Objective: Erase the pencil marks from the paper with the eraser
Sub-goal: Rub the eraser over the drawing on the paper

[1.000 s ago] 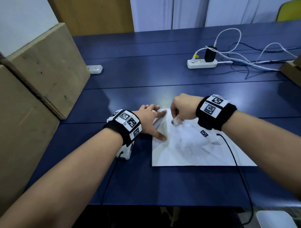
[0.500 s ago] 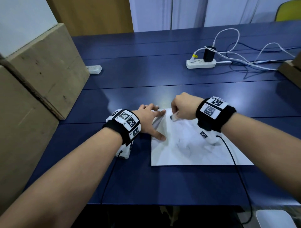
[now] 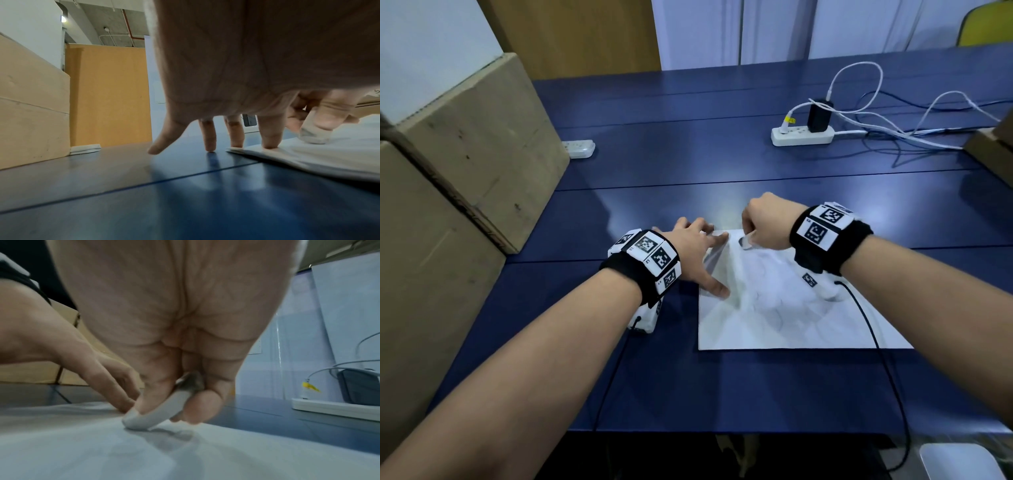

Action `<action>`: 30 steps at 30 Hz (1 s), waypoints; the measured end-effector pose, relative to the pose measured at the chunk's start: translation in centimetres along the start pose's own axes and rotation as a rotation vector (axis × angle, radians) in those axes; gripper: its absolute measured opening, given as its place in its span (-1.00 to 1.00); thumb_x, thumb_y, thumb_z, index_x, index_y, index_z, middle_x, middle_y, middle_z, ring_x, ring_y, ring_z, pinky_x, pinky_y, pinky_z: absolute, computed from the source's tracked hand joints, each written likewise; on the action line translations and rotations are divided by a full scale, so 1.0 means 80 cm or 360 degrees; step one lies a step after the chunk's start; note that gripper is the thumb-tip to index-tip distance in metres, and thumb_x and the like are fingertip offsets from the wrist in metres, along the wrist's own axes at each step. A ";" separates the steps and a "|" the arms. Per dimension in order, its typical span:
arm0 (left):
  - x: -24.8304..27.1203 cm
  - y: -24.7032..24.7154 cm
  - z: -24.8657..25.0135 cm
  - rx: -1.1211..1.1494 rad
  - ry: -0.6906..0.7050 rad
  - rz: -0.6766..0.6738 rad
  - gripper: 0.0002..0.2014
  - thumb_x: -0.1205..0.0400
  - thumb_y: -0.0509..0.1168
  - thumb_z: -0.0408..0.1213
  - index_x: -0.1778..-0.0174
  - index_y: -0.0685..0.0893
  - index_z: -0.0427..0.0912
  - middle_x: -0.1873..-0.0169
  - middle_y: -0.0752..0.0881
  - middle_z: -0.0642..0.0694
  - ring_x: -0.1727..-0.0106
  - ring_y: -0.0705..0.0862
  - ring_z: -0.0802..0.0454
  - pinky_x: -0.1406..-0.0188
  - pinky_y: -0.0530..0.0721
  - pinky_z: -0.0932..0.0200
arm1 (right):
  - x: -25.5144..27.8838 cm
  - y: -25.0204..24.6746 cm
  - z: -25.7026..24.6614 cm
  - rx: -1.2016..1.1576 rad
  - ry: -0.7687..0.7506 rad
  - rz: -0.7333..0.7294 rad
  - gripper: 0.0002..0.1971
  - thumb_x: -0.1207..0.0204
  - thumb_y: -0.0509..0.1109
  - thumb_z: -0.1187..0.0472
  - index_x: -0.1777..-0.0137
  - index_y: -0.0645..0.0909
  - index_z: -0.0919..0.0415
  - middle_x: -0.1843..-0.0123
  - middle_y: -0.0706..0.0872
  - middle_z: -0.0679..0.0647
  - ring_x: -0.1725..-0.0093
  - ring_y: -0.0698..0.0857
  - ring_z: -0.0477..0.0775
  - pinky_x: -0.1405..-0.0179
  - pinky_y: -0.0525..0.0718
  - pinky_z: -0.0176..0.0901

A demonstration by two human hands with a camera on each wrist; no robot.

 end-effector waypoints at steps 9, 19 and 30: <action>0.001 -0.018 0.017 -0.0172 0.0102 0.0126 0.02 -0.21 0.36 0.56 -0.54 0.42 0.08 -0.42 0.36 0.03 -0.40 0.32 -0.10 -0.43 0.27 -0.22 | 0.005 0.015 -0.014 0.0010 -0.0105 -0.0125 -0.88 -0.37 0.56 0.13 0.24 0.65 0.01 0.20 0.76 0.05 0.13 0.69 0.12 0.12 0.68 -0.12; -0.001 -0.014 0.013 -0.0060 0.0093 0.0123 0.06 -0.19 0.40 0.54 -0.59 0.38 0.12 -0.32 0.38 0.07 -0.36 0.38 -0.02 -0.37 0.33 -0.14 | 0.028 0.035 -0.022 0.0104 -0.0228 -0.0409 -0.89 -0.33 0.60 0.14 0.19 0.74 0.05 0.31 0.72 -0.11 0.20 0.66 0.00 0.28 0.53 -0.24; -0.001 -0.012 0.012 -0.0028 0.0073 0.0071 0.12 -0.20 0.44 0.50 -0.65 0.28 0.09 -0.38 0.35 0.07 -0.41 0.35 -0.05 -0.38 0.38 -0.21 | 0.011 0.015 -0.001 -0.0066 -0.0139 -0.0195 -0.91 -0.36 0.57 0.10 0.21 0.75 0.07 0.38 0.70 -0.08 0.27 0.67 0.01 0.25 0.62 -0.19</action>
Point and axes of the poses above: each hand's wrist, its own x-axis away from the middle knuckle, its own y-axis out of the palm, z = x × y, the point moved 10 cm from there along -x, towards the middle knuckle
